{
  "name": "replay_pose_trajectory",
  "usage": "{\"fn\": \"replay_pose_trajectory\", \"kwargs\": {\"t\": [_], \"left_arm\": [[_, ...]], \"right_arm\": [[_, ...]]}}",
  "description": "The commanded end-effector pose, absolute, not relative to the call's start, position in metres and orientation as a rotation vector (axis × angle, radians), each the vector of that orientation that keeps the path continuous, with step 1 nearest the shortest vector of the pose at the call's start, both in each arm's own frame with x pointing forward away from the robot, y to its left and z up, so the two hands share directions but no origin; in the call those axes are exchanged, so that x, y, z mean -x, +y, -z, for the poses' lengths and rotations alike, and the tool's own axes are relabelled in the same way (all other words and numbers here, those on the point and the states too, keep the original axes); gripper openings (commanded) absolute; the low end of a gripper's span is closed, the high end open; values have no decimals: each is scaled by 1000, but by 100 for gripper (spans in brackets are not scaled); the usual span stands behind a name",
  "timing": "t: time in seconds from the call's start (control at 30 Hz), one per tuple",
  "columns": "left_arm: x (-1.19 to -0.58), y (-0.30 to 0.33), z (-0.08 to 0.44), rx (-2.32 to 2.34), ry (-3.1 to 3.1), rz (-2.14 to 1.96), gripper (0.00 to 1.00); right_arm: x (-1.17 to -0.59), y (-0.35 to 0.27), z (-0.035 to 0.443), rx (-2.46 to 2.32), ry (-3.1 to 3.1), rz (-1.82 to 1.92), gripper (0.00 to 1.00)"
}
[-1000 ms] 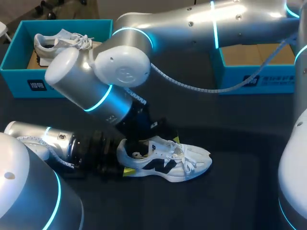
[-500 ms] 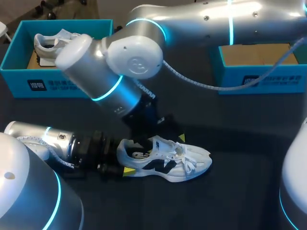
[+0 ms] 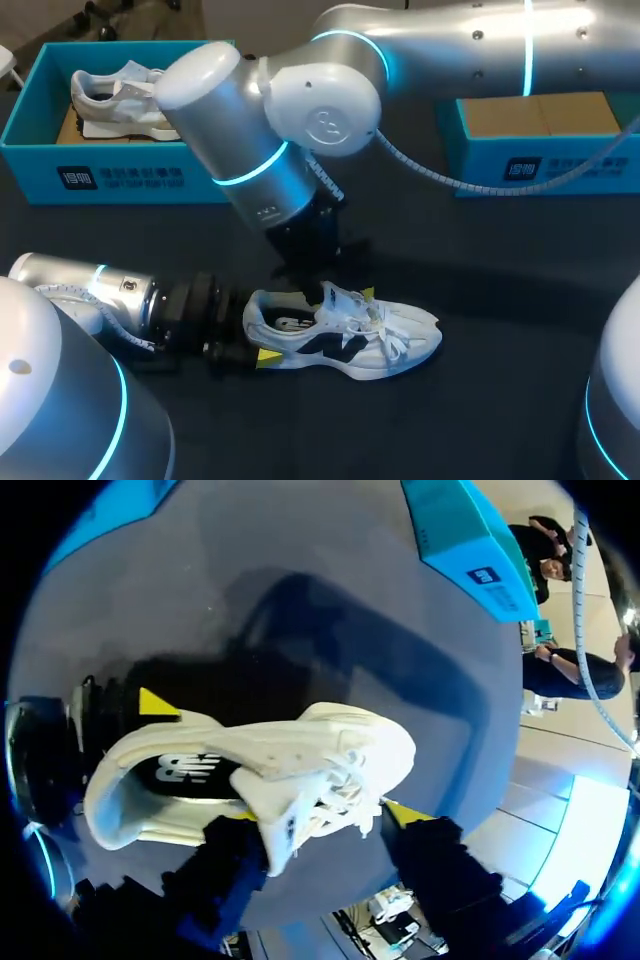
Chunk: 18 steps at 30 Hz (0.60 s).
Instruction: Take the shoe out of the shoebox, open the shoe tongue, remove and reinsert the insole, then place the shoe into the shoebox
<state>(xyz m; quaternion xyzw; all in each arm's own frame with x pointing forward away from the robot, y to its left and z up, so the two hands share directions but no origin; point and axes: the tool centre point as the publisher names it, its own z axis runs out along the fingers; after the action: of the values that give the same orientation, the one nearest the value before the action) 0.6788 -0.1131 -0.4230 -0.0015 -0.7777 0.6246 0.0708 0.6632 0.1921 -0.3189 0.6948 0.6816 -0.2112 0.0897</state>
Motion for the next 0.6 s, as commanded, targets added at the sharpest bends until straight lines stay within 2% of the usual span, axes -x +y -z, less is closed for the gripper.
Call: {"fn": "replay_pose_trajectory", "kwargs": {"t": [0.03, 0.27, 0.4, 0.53, 0.6], "left_arm": [[-679, -114, 424, 0, -2342, -1880, 0], [-679, -114, 424, 0, -2342, -1880, 0], [-679, -114, 424, 0, -2342, -1880, 0], [-679, -114, 424, 0, -2342, -1880, 0], [-679, -114, 424, 0, -2342, -1880, 0]], "right_arm": [[-652, 193, 315, -2620, 961, 401, 44], [-652, 188, 314, -2660, 1006, 402, 42], [-654, 183, 314, -2693, 1044, 398, 33], [-654, 179, 313, -2721, 1047, 405, 35], [-654, 175, 312, -2746, 1068, 401, 30]]}}
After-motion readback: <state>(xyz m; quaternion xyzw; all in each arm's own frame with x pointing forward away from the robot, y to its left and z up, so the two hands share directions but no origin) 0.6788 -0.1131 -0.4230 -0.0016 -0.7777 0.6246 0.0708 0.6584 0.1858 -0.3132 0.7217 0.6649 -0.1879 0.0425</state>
